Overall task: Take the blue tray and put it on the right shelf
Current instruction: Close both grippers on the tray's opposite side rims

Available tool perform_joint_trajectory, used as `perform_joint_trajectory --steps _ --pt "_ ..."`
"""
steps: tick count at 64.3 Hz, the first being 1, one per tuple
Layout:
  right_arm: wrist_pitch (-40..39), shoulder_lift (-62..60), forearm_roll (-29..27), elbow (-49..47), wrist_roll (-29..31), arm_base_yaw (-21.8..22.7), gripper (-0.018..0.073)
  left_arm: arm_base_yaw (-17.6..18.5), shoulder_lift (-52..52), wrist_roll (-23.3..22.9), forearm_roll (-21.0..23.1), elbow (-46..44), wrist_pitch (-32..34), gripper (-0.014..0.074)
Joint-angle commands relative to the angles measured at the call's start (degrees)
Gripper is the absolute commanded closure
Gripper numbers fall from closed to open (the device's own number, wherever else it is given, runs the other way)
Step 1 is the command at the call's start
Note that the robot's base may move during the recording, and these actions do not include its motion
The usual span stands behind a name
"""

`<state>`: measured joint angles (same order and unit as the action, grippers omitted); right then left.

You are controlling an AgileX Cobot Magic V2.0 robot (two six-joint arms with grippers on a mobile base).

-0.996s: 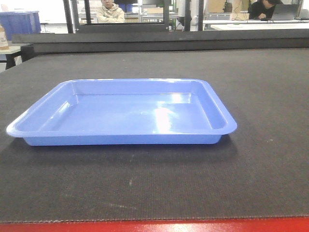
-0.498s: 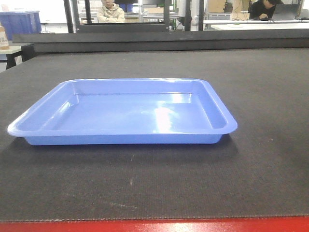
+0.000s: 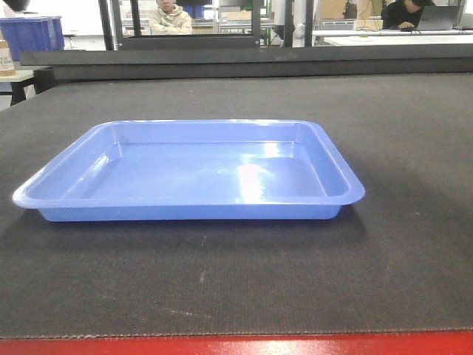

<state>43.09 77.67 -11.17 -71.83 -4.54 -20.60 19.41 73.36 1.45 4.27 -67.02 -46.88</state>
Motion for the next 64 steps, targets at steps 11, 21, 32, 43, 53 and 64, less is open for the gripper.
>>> perform_joint_trajectory --steps 11,21,32,43,53,64 --pt "4.5 12.15 1.89 -12.36 -4.73 -0.02 -0.0053 0.26 15.94 -10.71 -7.39 -13.81 -8.07 0.0216" --pt "8.41 19.49 9.96 -17.35 -11.1 -0.02 -0.0053 0.26 22.98 -13.4 -6.73 -17.08 -8.32 0.0216" --pt "8.26 24.69 12.75 -18.45 -14.0 -0.02 -0.0053 -0.28 27.23 -13.42 -6.64 -17.19 -8.36 0.0216" --pt "8.36 28.7 12.75 -18.45 -14.0 -0.02 -0.0053 -0.28 29.6 -14.57 -6.64 -17.19 -7.99 0.0216" --pt "8.25 31.32 12.7 -18.45 -14.0 -0.02 -0.0053 -1.66 31.18 -14.94 -5.63 -17.19 -6.5 0.0216" --pt "7.7 32.51 12.7 -18.45 -13.93 -0.06 -0.0053 -4.18 32.43 -14.94 -2.51 -17.19 -6.37 0.0216"
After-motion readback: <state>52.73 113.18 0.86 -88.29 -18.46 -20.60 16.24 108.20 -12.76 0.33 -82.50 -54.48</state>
